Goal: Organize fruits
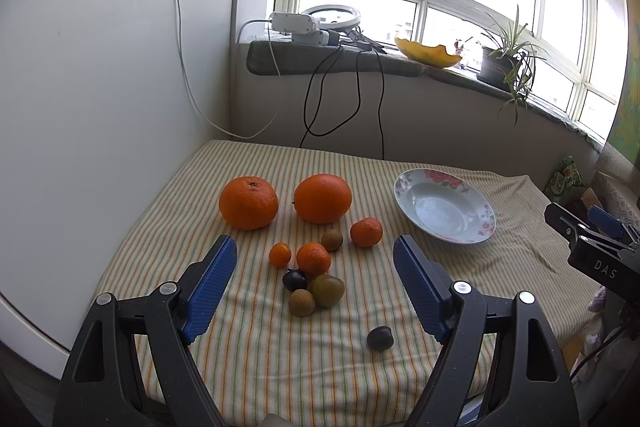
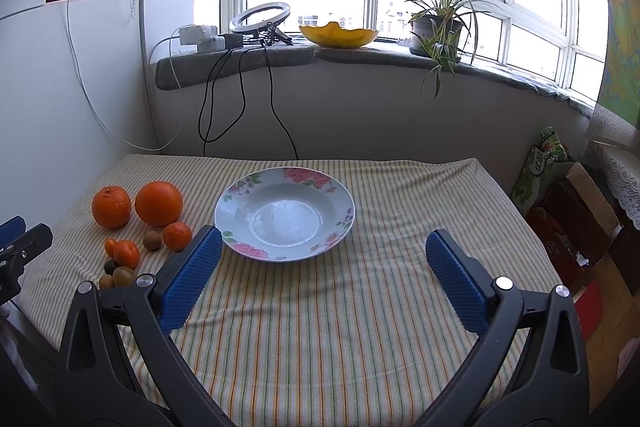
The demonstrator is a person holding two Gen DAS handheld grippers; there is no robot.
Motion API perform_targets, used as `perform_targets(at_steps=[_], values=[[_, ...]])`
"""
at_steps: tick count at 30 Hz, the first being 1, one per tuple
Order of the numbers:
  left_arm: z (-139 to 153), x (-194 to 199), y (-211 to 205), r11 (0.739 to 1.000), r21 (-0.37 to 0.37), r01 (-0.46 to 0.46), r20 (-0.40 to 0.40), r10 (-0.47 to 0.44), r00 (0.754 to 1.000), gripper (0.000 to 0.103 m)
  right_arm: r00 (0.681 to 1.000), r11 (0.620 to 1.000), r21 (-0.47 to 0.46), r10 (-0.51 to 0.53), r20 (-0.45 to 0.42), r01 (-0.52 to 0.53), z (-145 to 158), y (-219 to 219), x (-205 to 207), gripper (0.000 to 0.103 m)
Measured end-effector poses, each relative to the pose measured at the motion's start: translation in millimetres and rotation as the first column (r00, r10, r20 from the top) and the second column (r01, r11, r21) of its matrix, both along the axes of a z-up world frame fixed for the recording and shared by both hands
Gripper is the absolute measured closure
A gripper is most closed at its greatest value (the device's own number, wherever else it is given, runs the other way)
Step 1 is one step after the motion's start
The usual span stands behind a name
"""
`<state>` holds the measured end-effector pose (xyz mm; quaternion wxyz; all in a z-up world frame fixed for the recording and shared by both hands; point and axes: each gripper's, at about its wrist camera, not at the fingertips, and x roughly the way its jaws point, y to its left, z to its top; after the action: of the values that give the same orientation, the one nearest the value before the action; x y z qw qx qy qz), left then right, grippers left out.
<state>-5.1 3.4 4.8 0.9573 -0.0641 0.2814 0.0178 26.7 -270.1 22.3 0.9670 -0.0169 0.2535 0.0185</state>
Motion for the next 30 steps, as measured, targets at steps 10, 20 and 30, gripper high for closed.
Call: perform_targets(at_steps=[10, 20, 30], values=[[-0.3, -0.2, -0.2, 1.0, 0.0, 0.0, 0.0, 0.0, 1.0, 0.022, 1.0, 1.0, -0.002, 0.001, -0.003, -0.001, -2.3, 1.6, 0.0, 0.0], [-4.1, 0.1, 0.7, 1.0, -0.001, -0.002, -0.005, 0.002, 1.0, 0.022, 1.0, 1.0, -0.007, 0.008, -0.007, -0.008, -5.7, 3.6, -1.2, 0.0], [-14.9, -1.1, 9.9, 1.0, -0.001, -0.014, -0.029, 0.014, 0.999, 0.022, 0.998, 0.998, -0.027, 0.048, -0.036, -0.049, -13.2, 14.4, 2.5, 0.0]])
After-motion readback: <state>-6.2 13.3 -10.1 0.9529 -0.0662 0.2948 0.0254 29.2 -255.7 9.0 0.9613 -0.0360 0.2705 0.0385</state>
